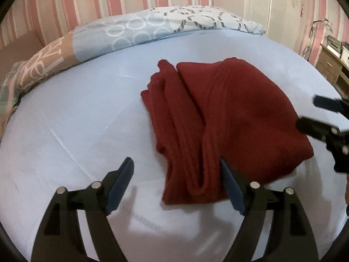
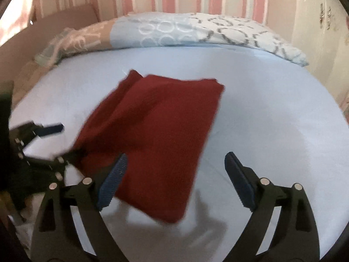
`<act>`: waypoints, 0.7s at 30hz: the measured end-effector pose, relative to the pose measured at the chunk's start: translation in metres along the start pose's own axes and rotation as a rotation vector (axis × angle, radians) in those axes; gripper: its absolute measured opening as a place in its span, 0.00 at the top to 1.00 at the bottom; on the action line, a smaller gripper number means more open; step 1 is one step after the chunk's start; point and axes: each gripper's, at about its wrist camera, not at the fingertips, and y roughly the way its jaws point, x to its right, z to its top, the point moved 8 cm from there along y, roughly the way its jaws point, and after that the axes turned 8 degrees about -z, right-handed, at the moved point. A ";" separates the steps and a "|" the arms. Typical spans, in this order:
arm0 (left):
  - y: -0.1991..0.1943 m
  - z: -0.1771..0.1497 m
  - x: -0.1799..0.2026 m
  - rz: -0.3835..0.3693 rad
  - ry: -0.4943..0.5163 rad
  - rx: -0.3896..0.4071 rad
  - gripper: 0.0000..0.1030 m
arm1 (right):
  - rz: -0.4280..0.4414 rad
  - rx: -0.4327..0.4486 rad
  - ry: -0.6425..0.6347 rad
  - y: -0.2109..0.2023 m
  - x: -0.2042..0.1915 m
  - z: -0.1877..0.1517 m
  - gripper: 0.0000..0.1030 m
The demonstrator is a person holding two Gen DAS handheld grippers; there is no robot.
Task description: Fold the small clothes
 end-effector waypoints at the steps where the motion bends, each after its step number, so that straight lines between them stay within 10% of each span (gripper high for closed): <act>1: 0.003 -0.004 -0.002 0.009 -0.007 -0.011 0.22 | -0.032 -0.010 -0.017 0.002 0.000 -0.008 0.12; 17: 0.001 -0.024 -0.003 0.069 -0.024 0.013 0.21 | -0.007 -0.059 -0.006 0.009 -0.004 -0.040 0.29; 21: -0.039 -0.028 -0.007 0.082 -0.068 0.054 0.12 | 0.062 0.060 0.055 -0.041 -0.021 -0.023 0.03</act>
